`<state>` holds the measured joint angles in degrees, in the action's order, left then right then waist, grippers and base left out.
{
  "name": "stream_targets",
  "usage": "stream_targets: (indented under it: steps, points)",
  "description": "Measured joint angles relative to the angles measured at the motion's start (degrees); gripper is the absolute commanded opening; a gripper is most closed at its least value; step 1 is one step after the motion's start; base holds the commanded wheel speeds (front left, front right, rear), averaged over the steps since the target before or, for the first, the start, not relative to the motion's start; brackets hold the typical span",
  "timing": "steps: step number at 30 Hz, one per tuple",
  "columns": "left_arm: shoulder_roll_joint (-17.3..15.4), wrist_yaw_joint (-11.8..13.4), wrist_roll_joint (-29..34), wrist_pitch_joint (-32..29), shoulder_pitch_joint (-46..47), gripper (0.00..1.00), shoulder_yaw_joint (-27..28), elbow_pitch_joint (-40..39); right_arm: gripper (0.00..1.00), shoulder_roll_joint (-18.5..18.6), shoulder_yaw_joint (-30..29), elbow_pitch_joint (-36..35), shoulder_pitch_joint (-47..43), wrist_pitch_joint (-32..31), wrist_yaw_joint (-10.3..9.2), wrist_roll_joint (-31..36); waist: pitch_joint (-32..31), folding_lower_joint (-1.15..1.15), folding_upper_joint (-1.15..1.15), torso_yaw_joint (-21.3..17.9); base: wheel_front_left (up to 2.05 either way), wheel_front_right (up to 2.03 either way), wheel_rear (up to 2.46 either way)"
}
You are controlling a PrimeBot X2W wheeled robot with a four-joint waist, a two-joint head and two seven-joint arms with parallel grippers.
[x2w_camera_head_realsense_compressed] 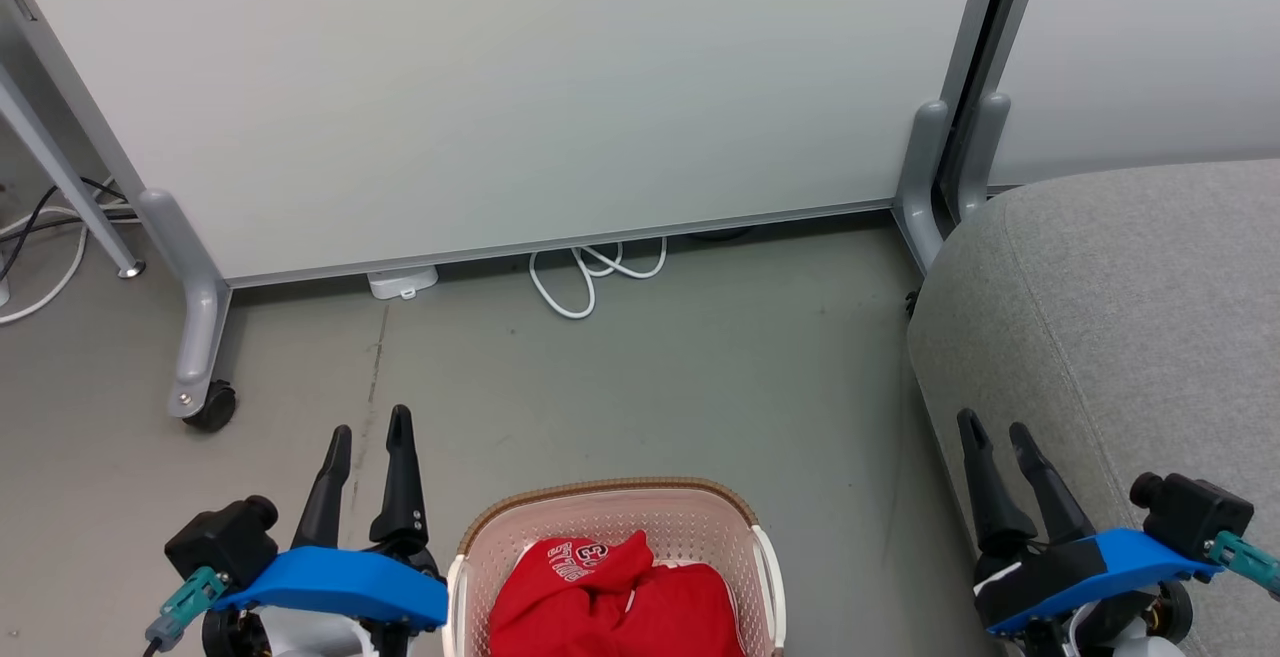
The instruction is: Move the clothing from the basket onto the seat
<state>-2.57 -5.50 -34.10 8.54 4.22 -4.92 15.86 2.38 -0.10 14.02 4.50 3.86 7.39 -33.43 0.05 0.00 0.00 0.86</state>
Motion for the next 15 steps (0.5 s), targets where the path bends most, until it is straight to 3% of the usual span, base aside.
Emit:
stream_targets:
  steps: [15]
  points:
    - [-0.1,-0.7,8.5,2.2,0.1,1.0,-1.2,1.1,1.0,0.1,-0.4,-0.7,-0.2,0.3,0.01,8.2,-0.3,0.0,0.0,0.4,0.0,0.0,0.0]
